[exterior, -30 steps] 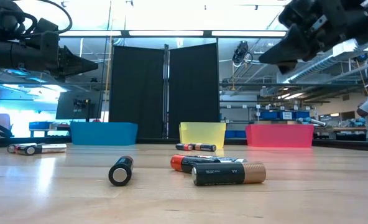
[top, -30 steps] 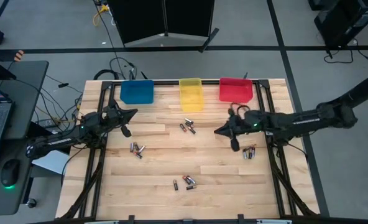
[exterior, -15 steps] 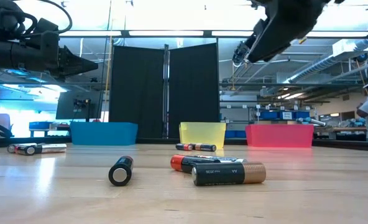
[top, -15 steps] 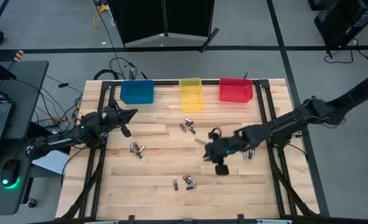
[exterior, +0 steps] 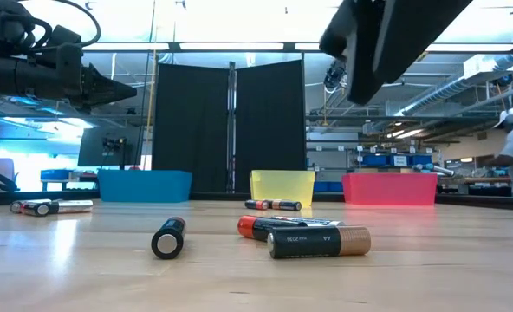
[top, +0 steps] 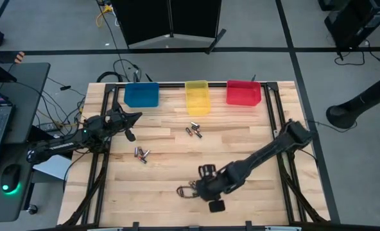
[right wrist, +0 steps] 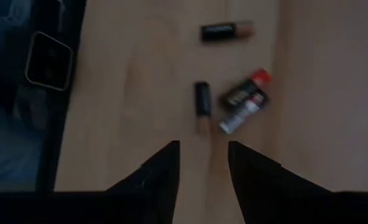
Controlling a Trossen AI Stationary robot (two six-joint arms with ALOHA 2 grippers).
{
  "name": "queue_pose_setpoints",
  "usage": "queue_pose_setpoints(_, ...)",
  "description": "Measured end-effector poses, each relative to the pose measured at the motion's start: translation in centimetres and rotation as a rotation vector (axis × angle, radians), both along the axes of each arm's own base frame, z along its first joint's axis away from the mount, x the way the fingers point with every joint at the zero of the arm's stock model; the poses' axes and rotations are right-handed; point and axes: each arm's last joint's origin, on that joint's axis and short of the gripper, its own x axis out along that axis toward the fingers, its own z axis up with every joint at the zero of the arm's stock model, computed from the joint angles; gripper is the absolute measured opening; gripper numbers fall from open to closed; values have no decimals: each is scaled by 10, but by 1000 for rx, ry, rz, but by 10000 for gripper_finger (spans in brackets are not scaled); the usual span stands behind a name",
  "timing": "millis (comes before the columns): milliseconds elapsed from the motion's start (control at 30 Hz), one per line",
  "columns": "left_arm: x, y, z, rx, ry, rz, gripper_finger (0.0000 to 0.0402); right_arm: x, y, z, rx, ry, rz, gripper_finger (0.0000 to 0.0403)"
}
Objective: Sort batteries
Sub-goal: Put the black brown battery into the red bin
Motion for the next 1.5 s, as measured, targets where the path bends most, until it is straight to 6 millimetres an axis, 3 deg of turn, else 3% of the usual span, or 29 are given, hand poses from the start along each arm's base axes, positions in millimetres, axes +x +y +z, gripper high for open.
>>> queue_pose_setpoints(133,0,0,0,0,0,0,15,17,15,-11,-14,24,11,152)
queue_pose_setpoints(367,0,0,0,0,0,0,15,34,24,-32,-51,96,4,152)
queue_pose_setpoints(933,0,0,0,1,-3,0,15,41,28,-71,-109,159,17,149)
queue_pose_setpoints(1500,0,0,0,1,-3,0,15,44,19,-63,-201,136,60,149)
